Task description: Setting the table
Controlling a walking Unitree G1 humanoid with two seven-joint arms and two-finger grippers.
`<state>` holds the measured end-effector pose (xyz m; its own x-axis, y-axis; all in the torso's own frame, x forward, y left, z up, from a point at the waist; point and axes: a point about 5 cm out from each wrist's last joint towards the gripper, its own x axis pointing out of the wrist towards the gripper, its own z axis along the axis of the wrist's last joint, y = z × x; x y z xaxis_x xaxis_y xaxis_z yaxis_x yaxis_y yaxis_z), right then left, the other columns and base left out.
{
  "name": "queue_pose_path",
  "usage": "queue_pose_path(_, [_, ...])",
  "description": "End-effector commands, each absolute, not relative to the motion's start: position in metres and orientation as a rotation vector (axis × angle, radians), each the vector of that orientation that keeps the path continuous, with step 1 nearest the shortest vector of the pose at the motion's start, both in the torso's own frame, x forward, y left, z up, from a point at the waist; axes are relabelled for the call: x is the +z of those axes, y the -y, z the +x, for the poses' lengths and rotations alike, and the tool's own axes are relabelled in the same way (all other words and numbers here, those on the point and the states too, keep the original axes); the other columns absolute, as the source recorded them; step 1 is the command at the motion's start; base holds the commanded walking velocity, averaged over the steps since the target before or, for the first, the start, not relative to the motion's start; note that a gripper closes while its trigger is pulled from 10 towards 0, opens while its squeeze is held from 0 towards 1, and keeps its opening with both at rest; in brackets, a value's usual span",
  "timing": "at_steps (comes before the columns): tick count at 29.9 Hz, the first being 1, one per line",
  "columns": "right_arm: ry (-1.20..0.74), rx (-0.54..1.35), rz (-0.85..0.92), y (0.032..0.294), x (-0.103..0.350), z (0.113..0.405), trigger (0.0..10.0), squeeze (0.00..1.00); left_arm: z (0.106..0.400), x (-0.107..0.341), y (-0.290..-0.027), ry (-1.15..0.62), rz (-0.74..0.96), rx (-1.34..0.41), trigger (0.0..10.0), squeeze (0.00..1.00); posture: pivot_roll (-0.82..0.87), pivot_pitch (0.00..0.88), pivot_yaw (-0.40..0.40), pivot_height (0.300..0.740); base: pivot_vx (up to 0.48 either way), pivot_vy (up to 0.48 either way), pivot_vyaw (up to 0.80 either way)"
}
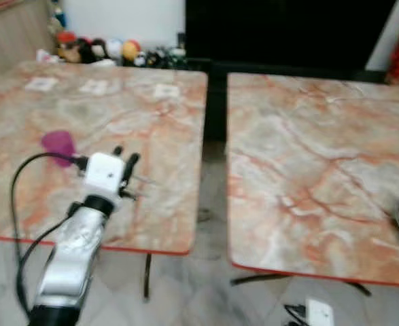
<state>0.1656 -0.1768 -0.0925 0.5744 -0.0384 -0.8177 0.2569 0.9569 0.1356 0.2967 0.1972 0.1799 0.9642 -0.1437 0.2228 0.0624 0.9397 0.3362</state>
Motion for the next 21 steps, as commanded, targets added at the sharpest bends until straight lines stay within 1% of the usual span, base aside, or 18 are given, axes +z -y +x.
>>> queue_pose_path(1, [-0.953, -0.215, 0.237, 0.191, -0.0933, 0.16, 10.0, 0.0, 0.2974, 0.1816, -0.1902, 0.261, 0.333, -0.132, 10.0, 0.0, 0.13, 0.011, -0.035, 0.74, 0.0, 0.48, 0.0])
queue_pose_path(16, [-0.955, -0.207, 0.233, 0.1908, -0.0933, 0.16, 10.0, 0.0, 0.2968, 0.1838, -0.192, 0.269, 0.339, -0.125, 10.0, 0.0, 0.13, 0.016, -0.037, 0.74, 0.0, 0.474, 0.0])
queue_pose_path(21, [-0.956, -0.208, 0.233, 0.1909, -0.0934, 0.1599, 10.0, 0.0, 0.2954, 0.1832, -0.1926, 0.275, 0.344, -0.126, 10.0, 0.0, 0.14, 0.013, -0.039, 0.74, 0.0, 0.0, 0.0])
